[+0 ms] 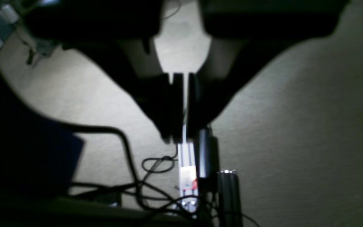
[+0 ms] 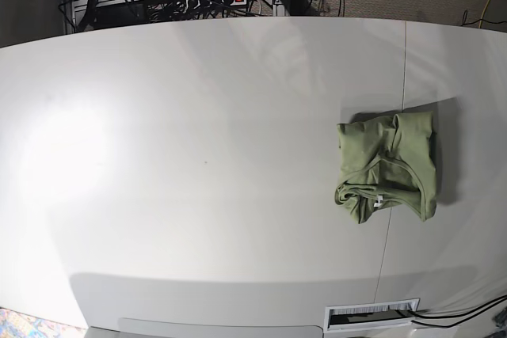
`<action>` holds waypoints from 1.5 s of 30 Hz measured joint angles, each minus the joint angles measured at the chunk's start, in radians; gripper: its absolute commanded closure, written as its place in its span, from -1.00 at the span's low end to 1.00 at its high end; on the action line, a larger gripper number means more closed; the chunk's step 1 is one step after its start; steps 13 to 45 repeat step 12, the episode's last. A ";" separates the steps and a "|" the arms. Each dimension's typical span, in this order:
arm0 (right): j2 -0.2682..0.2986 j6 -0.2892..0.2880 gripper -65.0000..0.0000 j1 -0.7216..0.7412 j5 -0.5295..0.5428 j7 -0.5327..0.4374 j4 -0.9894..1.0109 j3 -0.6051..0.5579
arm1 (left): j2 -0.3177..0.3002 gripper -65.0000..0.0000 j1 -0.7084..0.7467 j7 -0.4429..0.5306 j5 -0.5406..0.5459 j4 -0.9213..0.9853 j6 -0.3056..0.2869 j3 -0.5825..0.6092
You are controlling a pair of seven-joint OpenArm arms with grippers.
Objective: Fold the T-shirt properly
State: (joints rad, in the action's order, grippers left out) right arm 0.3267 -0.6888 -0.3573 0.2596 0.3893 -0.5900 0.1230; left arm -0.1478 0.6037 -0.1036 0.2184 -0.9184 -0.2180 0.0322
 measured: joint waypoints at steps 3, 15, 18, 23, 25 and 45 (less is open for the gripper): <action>-0.021 0.055 1.00 0.059 -0.040 -0.084 0.085 -0.071 | 0.031 1.00 -0.007 0.001 -0.005 0.003 0.047 0.003; -0.138 0.484 1.00 0.096 -0.133 -0.204 0.124 -0.285 | 0.049 1.00 -0.018 0.053 -0.005 0.007 0.087 0.001; -0.138 0.484 1.00 0.096 -0.133 -0.204 0.124 -0.285 | 0.049 1.00 -0.018 0.053 -0.005 0.007 0.087 0.001; -0.138 0.484 1.00 0.096 -0.133 -0.204 0.124 -0.285 | 0.049 1.00 -0.018 0.053 -0.005 0.007 0.087 0.001; -0.138 0.484 1.00 0.096 -0.133 -0.204 0.124 -0.285 | 0.049 1.00 -0.018 0.053 -0.005 0.007 0.087 0.001; -0.138 0.484 1.00 0.096 -0.133 -0.204 0.124 -0.285 | 0.049 1.00 -0.018 0.053 -0.005 0.007 0.087 0.001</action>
